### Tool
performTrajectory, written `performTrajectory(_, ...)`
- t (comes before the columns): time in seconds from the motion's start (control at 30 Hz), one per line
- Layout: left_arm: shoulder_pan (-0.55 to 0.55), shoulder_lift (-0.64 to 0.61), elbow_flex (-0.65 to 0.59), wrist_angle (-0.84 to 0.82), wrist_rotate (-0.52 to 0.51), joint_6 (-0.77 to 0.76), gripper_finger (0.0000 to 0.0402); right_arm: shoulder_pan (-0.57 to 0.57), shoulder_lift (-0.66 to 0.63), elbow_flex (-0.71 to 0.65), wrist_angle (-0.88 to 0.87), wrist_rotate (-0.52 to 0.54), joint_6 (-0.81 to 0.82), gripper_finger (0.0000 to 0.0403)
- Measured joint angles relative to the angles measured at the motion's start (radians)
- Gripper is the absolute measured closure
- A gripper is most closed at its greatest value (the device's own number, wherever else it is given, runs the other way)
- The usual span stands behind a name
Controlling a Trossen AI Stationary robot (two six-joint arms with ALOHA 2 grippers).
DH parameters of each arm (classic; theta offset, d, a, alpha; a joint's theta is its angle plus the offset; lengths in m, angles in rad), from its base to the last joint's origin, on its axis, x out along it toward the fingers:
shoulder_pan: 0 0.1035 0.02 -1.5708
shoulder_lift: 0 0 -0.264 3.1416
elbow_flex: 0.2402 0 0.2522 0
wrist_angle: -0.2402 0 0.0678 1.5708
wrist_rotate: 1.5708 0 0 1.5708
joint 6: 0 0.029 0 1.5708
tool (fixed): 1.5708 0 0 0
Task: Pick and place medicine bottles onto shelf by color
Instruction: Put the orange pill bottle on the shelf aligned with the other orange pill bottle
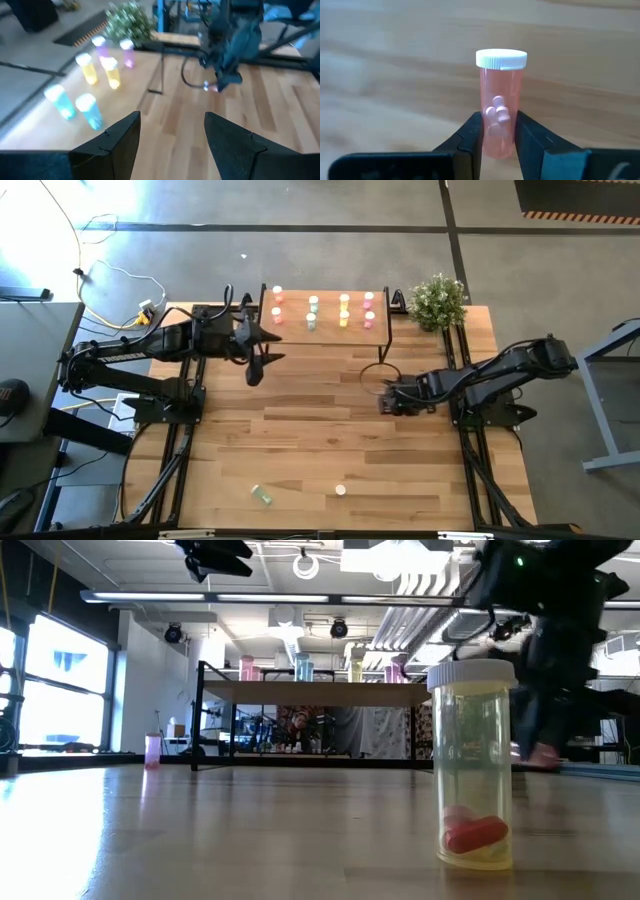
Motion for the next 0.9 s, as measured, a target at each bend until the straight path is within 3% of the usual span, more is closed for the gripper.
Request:
performTrajectory(0.2, 0.0, 0.0, 0.0, -0.094, 0.094, -0.033, 0.019, 0.002, 0.0, 0.074, 0.195, 0.039, -0.175, 0.0328)
performTrajectory(0.47, 0.0, 0.0, 0.0, -0.123, 0.205, -0.113, 0.019, 0.034, 0.012, 0.187, 0.405, 0.189, -0.405, 0.0328)
performTrajectory(0.7, 0.0, 0.0, 0.0, -0.122, 0.33, -0.159, 0.019, 0.039, 0.101, 0.355, 0.434, 0.265, -0.685, 0.0329)
performTrajectory(0.9, 0.0, 0.0, 0.0, -0.113, 0.331, -0.202, 0.019, 0.029, 0.204, 0.528, 0.427, 0.298, -1.04, 0.0329)
